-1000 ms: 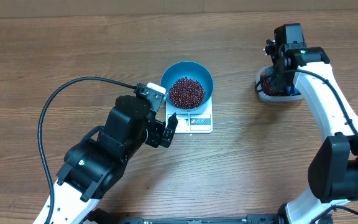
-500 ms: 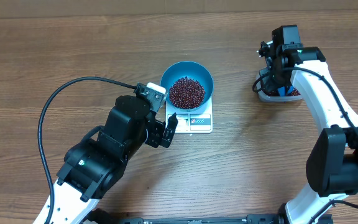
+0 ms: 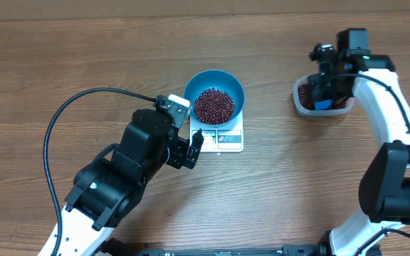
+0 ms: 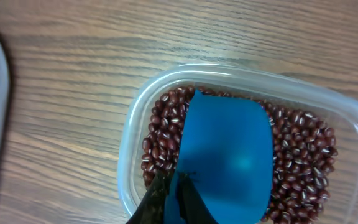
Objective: Scoop item into bowl and weigh 150g on scale
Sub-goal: 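Lower the blue scoop into the red beans with the right gripper, then scoop beans and lift the filled scoop with the right gripper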
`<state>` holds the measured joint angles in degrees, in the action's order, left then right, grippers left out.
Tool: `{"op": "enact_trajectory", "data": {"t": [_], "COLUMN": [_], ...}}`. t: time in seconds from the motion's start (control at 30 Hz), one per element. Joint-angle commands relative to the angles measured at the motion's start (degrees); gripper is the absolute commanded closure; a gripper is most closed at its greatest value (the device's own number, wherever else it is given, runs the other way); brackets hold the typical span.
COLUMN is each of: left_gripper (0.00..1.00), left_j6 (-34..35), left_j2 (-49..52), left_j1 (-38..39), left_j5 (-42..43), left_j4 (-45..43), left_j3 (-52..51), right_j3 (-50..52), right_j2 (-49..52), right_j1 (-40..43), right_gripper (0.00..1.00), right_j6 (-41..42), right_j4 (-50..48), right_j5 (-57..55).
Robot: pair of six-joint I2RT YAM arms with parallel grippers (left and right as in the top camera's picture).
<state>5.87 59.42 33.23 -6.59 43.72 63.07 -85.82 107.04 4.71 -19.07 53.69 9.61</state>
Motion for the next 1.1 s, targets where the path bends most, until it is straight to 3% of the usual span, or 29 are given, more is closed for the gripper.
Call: {"op": "enact_trajectory", "data": {"t": [0.0,0.23,1.07], "left_gripper": [0.00,0.00,0.01], "left_j6": [0.6,0.6,0.6], "left_j2": [-0.2,-0.2,-0.2], "left_j1": [-0.3,-0.3,-0.3], "left_j5": [0.5,0.5,0.5], "left_j4": [-0.2,-0.2,-0.2], "left_j3": [0.2,0.2,0.2], "right_j3": [0.3,0.3,0.4], "right_j2": [0.7,0.7,0.7], "right_j1": [3.0,7.3,12.7], "right_gripper": [0.96,0.96,0.96], "right_j6": [2.6,2.6,8.6], "right_j4": [1.1,1.3,1.0], "right_j5": [15.4,26.6,26.7]}}
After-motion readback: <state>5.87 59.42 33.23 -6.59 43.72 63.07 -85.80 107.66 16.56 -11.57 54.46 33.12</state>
